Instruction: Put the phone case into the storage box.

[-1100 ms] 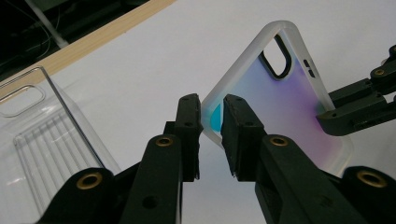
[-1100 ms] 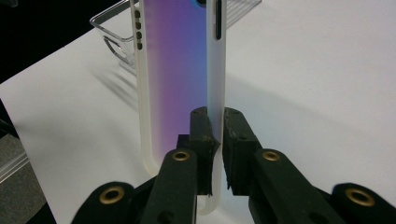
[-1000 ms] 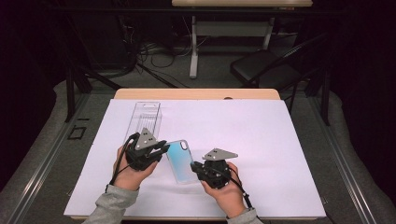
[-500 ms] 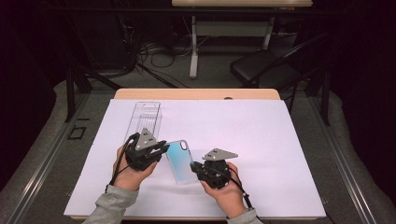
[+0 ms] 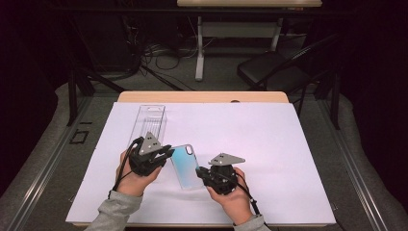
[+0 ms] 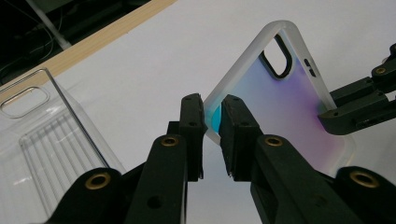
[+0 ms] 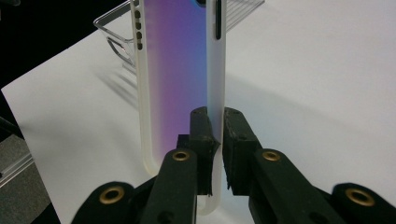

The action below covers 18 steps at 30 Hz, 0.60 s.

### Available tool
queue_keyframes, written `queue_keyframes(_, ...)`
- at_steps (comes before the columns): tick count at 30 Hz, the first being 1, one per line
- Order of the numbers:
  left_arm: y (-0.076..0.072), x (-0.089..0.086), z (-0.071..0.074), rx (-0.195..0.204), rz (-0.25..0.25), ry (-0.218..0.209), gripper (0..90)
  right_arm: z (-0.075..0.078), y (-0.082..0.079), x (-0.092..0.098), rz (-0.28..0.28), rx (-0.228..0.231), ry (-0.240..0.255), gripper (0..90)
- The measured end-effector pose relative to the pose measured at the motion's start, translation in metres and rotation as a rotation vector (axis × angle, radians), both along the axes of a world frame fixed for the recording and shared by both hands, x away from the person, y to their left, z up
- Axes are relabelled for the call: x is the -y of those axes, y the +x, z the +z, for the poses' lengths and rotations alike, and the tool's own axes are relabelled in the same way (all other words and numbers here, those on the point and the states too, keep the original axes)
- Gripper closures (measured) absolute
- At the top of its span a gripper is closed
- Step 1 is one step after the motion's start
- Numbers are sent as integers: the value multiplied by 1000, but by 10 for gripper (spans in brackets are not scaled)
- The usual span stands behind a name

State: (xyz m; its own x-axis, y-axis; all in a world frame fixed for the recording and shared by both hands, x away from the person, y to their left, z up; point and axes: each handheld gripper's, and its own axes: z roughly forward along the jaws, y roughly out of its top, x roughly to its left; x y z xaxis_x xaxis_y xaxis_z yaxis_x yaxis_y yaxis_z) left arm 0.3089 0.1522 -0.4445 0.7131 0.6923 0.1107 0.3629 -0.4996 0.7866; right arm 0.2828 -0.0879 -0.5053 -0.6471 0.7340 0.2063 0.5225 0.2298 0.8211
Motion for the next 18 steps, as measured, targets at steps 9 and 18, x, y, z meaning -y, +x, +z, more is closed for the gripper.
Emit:
queue_keyframes(9,0,0,0,0,1,-1,801,0,0,0,-1,1,3,834)
queue_keyframes(18,0,0,0,-1,1,-2,801,-1,0,0,0,-2,3,834)
